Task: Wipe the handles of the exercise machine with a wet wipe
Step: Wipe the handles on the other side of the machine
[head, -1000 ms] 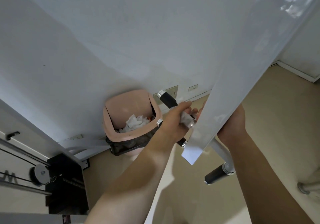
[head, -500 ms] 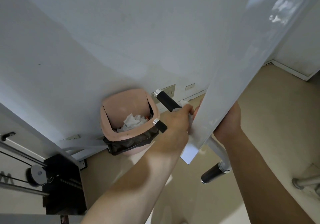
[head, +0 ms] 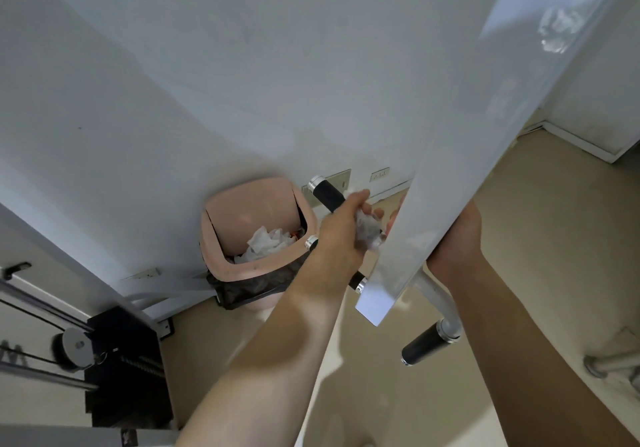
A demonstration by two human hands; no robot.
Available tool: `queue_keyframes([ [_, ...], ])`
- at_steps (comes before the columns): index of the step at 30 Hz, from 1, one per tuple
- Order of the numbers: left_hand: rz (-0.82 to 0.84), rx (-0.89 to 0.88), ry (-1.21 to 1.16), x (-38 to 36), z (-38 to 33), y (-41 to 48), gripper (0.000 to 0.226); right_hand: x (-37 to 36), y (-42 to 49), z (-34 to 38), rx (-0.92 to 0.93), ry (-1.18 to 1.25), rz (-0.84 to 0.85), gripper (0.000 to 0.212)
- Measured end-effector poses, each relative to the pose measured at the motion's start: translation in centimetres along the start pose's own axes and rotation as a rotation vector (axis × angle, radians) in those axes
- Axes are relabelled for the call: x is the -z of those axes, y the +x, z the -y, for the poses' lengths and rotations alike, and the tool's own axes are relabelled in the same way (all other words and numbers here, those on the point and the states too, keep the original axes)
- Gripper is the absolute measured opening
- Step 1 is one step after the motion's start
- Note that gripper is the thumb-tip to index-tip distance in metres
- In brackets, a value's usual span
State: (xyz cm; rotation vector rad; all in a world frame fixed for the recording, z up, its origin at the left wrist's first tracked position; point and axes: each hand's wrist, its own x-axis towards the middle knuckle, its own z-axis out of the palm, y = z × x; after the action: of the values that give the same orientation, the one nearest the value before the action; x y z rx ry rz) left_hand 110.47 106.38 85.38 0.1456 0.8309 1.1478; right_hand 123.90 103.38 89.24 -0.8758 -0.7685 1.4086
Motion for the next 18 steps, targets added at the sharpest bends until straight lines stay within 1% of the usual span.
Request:
queue_keyframes([
  [1,-0.052,0.001,-0.007,-0.3,-0.8,0.3,0.027,0.1,0.0,-0.1,-0.007,-0.018,-0.001,0.036],
  [3,-0.09,-0.016,-0.051,-0.8,-2.6,0.4,0.027,0.4,0.2,-0.4,-0.021,-0.017,0.005,0.036],
  [6,-0.077,-0.072,-0.166,-0.7,-3.9,0.6,0.028,0.4,0.3,-0.5,-0.031,0.021,0.022,0.036],
  [9,-0.063,-0.089,-0.162,-0.9,-1.9,0.2,0.032,0.5,0.6,-0.5,-0.037,0.002,0.022,0.032],
  [12,-0.049,-0.037,-0.07,-1.5,1.0,-0.8,0.034,0.8,1.0,-0.4,-0.029,-0.031,0.02,0.056],
  [14,-0.056,-0.017,-0.099,-2.0,0.6,-1.0,0.03,0.9,1.0,-0.4,-0.014,-0.031,0.034,0.06],
  [15,-0.058,-0.022,-0.129,-2.0,-0.3,-0.6,0.028,1.0,1.0,-0.4,-0.013,-0.037,0.028,0.055],
  [17,-0.047,-0.06,-0.195,-1.7,-2.9,-0.1,0.028,0.8,0.9,-0.5,-0.019,-0.021,0.037,0.034],
  [18,-0.042,-0.079,-0.23,-1.3,-4.0,0.0,0.031,0.7,0.8,-0.5,-0.024,-0.004,0.048,0.031],
])
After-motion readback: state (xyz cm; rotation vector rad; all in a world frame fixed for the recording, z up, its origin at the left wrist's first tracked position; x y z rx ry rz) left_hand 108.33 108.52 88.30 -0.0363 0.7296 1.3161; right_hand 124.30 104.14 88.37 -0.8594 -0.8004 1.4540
